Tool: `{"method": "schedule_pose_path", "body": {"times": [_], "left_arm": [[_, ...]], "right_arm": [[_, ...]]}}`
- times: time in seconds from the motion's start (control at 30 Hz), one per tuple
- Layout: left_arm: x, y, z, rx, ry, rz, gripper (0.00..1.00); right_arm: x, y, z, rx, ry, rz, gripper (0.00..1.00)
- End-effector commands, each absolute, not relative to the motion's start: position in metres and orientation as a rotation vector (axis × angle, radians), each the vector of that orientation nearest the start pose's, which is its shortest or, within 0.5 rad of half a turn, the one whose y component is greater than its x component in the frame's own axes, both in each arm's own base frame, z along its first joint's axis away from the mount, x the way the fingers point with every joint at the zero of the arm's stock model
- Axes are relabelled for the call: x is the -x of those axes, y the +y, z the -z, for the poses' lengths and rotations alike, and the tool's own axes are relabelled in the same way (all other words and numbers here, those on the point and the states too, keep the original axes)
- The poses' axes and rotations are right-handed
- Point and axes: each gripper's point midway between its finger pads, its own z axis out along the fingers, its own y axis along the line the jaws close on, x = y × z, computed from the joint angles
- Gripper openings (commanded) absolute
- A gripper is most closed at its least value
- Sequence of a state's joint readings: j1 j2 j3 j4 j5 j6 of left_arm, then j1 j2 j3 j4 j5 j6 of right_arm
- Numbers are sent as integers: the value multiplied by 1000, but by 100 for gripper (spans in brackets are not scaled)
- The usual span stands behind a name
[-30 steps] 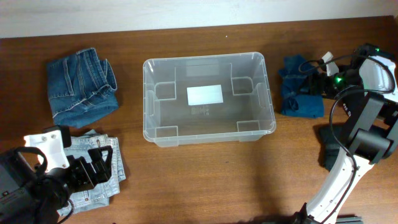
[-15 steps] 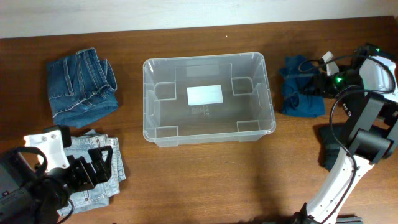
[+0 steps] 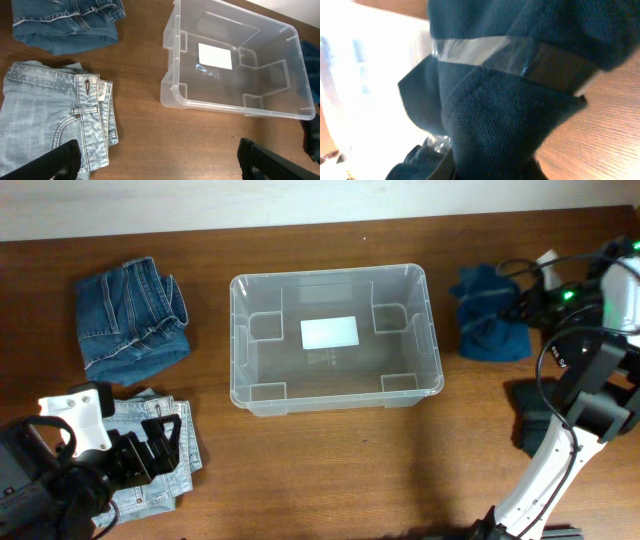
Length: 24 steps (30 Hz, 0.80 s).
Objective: Pack container
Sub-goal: 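Lift the teal garment and carry it left over the clear box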
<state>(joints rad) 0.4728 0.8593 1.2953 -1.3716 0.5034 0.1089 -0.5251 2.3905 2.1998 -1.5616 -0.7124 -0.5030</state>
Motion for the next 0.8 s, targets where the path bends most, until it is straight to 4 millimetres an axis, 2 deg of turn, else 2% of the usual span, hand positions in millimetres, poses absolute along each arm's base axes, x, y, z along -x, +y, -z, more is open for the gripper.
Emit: {"method": "schedule_pose_path", "body": {"times": [0.0,0.03,0.07,0.13,0.23,0.37,0.43,0.53,0.6,0.67,0.77], "left_arm": [[-196,8,-290,219,2373,345,100],[-196,8,-290,219,2373,345,99],[-196,8,-290,219,2373,345,99],[-196,8,-290,219,2373,345,100],[-196,8,-290,219,2373,345,99],[-196,8,-290,219,2373,345,99],[-196,8,-290,219,2373,345,99],[-196,8,-290,219,2373,345,99],[-196,8,-290,219,2373,345,99],[-196,8,-290,219,2373,345,99],[-196,8,-290,219,2373,345,99]], "right_arm": [[-439,-123,-175,-80,2602,-1007,13],[-441,-123,-192,-94,2578,-996,4],[-442,-123,-204,-135,2566,-985,4],[-443,-117,-226,-109,2518,-974,4],[-439,-101,-261,-48,2450,-966,4],[-427,-77,-302,-61,2424,-940,4],[-418,-59,-325,-41,2402,-928,4],[-399,-19,-364,31,2364,-915,6],[-385,8,-382,94,2353,-901,9],[-374,31,-391,103,2375,-882,10],[-364,62,-394,125,2419,-850,10]]}}
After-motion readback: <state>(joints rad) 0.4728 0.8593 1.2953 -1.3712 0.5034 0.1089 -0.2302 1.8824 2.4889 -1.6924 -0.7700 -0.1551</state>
